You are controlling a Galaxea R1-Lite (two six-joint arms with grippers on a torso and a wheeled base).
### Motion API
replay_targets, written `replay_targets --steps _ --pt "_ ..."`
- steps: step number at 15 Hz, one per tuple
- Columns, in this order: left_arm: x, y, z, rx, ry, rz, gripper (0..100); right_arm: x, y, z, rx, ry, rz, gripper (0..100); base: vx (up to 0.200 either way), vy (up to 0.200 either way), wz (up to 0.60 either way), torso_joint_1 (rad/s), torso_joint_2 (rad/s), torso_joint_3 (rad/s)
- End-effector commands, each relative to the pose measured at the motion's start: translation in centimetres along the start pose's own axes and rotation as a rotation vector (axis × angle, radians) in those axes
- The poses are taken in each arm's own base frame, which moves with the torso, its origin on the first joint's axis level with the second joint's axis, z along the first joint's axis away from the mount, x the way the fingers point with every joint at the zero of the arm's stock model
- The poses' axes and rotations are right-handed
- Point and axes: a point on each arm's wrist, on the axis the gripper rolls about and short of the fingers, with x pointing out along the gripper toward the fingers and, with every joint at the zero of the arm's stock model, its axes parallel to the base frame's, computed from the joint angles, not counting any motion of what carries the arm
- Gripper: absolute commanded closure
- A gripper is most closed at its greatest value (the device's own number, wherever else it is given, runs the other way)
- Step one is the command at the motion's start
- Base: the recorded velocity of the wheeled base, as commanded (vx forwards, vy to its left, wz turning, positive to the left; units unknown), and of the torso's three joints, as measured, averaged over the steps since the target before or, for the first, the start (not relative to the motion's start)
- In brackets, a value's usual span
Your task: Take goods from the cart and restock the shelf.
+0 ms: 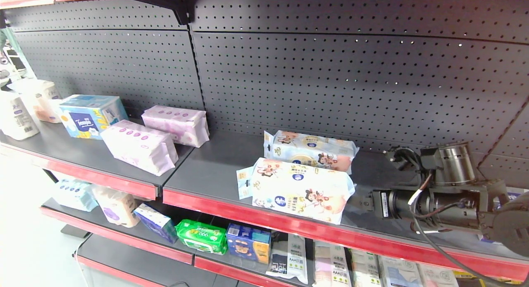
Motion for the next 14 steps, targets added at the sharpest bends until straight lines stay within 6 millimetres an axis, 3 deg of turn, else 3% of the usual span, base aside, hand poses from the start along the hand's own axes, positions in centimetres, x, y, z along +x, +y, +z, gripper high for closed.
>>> replay_targets --steps 1,4,7,14 --pt "0.0 0.0 0.0 -0.001 0.000 0.000 0 -0.1 -0.2 0.0 0.005 -0.002 -0.007 0 0.000 0.000 0.00 0.000 0.00 0.000" --pt "0.0 0.0 0.0 -0.001 0.000 0.000 0 -1.1 -2.4 0.4 0.039 -0.035 -0.067 0 0.000 0.000 0.00 0.000 0.00 0.000" --pt "0.0 0.0 0.0 -0.001 0.000 0.000 0 -4.1 -4.4 1.4 0.035 -0.129 -0.123 0 0.000 0.000 0.00 0.000 0.00 0.000" --pt "0.0 0.0 0.0 -0.001 0.000 0.000 0 -10.7 -5.8 -0.5 0.060 -0.112 -0.236 0 0.000 0.000 0.00 0.000 0.00 0.000"
